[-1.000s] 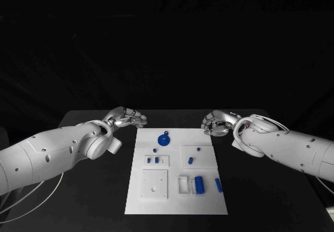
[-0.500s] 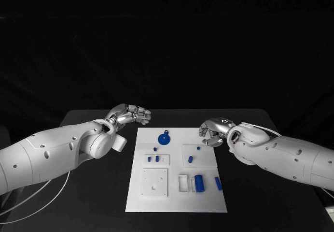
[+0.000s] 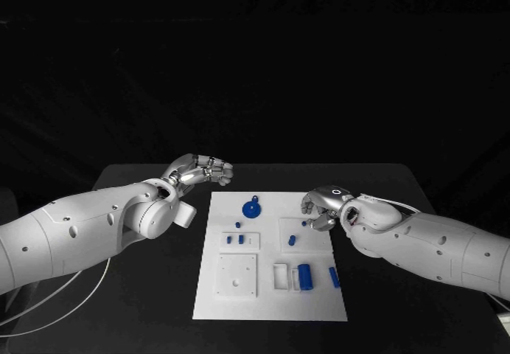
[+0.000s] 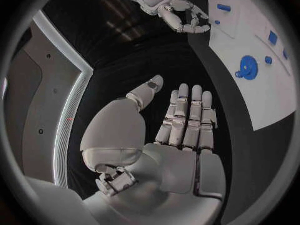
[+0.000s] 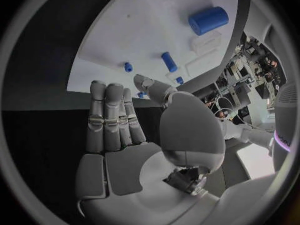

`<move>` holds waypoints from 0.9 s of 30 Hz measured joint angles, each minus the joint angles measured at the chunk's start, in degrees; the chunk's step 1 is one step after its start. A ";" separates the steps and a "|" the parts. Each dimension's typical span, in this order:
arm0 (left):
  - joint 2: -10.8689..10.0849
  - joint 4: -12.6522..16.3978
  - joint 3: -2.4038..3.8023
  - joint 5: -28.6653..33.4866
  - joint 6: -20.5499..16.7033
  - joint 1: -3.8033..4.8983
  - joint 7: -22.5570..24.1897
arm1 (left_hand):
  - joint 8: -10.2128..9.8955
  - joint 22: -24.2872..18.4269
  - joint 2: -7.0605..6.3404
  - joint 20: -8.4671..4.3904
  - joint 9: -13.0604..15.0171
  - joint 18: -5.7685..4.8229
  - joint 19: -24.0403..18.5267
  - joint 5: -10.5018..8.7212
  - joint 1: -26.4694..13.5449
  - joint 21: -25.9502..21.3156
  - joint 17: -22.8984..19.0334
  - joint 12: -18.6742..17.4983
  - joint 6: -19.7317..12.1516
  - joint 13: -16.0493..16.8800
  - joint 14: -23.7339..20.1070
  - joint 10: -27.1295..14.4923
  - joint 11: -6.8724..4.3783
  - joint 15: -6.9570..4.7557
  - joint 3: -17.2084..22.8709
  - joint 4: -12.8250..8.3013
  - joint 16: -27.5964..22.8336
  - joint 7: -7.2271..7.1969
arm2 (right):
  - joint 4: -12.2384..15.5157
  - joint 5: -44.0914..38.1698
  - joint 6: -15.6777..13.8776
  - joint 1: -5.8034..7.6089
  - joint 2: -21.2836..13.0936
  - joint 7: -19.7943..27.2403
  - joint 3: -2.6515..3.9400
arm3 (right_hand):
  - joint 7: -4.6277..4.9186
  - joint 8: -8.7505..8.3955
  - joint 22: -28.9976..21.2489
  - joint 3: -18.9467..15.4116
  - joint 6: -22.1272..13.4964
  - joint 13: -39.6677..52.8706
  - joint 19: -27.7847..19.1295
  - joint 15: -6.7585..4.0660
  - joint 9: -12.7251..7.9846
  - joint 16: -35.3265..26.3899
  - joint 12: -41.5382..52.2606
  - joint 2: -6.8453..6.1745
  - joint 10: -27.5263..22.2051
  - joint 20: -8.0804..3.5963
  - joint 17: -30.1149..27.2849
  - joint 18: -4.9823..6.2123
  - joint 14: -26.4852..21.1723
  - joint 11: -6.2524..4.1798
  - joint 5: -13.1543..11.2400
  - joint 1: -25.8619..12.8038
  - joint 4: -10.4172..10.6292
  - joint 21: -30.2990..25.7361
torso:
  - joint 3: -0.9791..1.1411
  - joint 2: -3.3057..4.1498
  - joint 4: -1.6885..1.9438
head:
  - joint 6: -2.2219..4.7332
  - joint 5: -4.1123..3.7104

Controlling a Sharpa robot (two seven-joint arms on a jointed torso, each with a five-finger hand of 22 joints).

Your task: Assemble the parts on the task board

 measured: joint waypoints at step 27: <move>-0.32 1.70 -0.01 1.83 -2.14 -0.01 1.89 | 0.22 0.01 0.00 0.00 0.01 0.00 0.00 0.00 0.00 -0.21 0.23 0.21 0.22 -0.10 0.59 0.40 0.40 -0.20 -0.15 0.15 -0.22 0.60 | -3.91 -2.46 -0.14 -1.64 3.01 -2.17 -0.93 | 0.07 -0.36 1.67 1.19 0.34 -1.55 2.04 -0.04 -0.96 2.11 -1.99 -0.59 2.05 -1.04 1.47 -1.07 2.33 0.01 -1.78 0.60 1.19 1.63 | 0.09 0.15 -0.02 | -1.07 1.00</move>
